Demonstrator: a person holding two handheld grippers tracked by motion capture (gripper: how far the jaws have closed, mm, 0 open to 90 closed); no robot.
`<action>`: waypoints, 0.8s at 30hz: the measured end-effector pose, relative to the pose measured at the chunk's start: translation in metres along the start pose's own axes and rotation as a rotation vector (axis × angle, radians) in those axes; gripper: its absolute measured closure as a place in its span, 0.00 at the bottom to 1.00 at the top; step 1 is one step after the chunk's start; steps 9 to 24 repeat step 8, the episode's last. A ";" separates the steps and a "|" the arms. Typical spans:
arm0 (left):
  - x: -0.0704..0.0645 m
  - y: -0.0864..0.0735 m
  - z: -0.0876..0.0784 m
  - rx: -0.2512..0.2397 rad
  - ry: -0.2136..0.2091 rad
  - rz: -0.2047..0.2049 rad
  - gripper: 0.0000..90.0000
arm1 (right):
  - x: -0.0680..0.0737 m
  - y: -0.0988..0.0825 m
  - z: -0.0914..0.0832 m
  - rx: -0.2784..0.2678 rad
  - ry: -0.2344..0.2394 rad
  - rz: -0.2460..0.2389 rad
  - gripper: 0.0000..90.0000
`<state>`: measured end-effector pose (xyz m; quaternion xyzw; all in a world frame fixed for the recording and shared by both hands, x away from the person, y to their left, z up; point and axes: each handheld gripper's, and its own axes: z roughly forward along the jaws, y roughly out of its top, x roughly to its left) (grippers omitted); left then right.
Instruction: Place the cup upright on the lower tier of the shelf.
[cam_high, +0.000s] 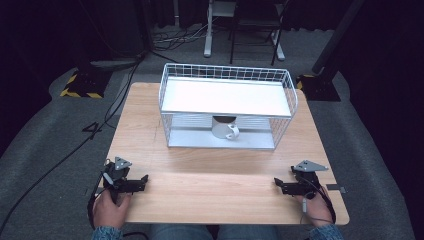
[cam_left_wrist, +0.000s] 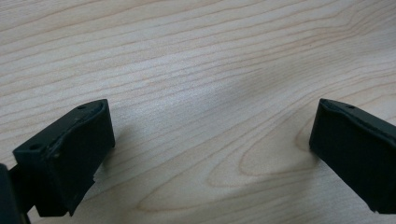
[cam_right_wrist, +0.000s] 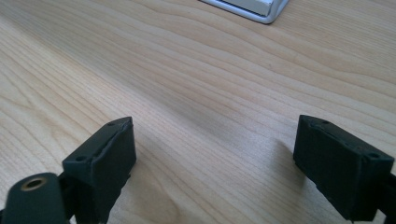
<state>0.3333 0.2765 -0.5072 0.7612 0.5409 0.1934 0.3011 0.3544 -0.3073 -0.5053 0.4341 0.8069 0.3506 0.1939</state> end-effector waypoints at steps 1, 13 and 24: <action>0.000 0.000 0.000 0.000 0.000 0.000 0.00 | 0.000 0.000 0.000 0.000 -0.002 0.000 0.14; 0.000 0.000 0.000 0.000 0.000 0.000 0.00 | 0.000 0.000 0.000 0.000 -0.005 0.001 0.14; 0.000 0.000 0.000 0.000 0.000 0.000 0.00 | 0.000 0.000 0.000 0.000 -0.005 0.001 0.14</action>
